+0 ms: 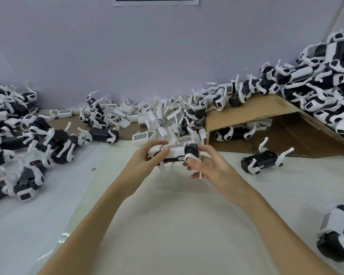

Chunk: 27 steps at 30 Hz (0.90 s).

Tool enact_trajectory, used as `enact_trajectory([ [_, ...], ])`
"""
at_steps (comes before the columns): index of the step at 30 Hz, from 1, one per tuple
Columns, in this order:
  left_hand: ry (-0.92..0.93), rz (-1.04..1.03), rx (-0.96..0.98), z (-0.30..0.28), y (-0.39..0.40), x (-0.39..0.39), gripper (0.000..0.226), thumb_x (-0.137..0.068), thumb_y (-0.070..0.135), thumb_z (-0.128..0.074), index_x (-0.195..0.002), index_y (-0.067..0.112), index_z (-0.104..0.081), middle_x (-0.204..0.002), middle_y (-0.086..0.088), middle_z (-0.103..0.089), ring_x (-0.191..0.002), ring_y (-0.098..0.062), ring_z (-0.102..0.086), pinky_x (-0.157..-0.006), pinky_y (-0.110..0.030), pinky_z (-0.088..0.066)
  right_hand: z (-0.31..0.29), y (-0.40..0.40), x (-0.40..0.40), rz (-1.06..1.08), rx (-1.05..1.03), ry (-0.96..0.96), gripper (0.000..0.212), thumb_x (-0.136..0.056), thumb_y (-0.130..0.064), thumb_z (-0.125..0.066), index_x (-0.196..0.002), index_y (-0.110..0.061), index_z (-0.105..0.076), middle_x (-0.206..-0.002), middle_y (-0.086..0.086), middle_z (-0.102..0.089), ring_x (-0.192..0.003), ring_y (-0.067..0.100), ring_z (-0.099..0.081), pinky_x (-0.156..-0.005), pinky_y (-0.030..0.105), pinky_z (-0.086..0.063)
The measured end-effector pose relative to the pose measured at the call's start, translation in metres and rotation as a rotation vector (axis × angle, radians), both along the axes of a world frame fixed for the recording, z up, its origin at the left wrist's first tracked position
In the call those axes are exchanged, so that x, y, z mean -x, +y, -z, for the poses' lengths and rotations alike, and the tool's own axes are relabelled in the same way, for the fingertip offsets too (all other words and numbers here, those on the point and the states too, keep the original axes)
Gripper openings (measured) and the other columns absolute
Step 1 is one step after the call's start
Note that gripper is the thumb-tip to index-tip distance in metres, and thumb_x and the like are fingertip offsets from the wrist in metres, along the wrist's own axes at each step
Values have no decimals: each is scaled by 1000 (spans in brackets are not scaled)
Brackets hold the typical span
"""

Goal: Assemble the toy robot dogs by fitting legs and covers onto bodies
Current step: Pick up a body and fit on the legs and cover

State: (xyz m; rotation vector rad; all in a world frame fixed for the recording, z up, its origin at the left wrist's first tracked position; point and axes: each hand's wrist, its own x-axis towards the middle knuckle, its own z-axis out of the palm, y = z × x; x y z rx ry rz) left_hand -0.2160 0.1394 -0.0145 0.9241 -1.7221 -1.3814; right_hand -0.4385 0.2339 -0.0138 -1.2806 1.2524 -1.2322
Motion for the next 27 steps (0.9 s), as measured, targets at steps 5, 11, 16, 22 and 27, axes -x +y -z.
enact_trajectory([
  [5,11,0,74,9,3,2,53,-82,59,-79,-130,42,-68,-120,9,-74,-97,-20,-72,-94,-39,-60,7,0,4,-98,88,163,64,-95,-35,-77,-147,-41,-40,-148,-12,-56,-141,-1,-48,-110,31,-45],
  [11,1,69,158,12,-6,-8,65,-82,30,-92,-139,36,-62,-128,6,-72,-116,-19,-72,-99,-35,-59,11,-4,-2,-39,131,333,70,-95,-40,-76,-151,-49,-35,-157,-23,-45,-149,-7,-31,-106,20,-42],
  [16,-15,-54,206,19,-9,-2,50,-81,27,-92,-123,39,-69,-115,14,-76,-95,-8,-74,-78,-19,-58,-10,10,3,85,-35,644,81,-94,-54,-70,-161,-40,-27,-164,-11,-34,-145,12,-40,-113,28,-35],
  [22,-38,-1,212,23,-10,3,49,-79,22,-93,-118,40,-71,-115,9,-75,-89,-11,-75,-73,-19,-59,-63,55,38,264,-424,1226,59,-103,-64,-47,-152,-32,-43,-162,4,-33,-156,34,-16,-125,62,-9],
  [27,-59,-3,223,24,-9,5,51,-80,23,-93,-123,38,-70,-108,2,-74,-88,-42,-69,-83,-45,-60,-71,120,81,504,-819,1167,54,-104,-63,-41,-148,-32,-42,-160,6,-25,-151,48,-11,-116,75,-22],
])
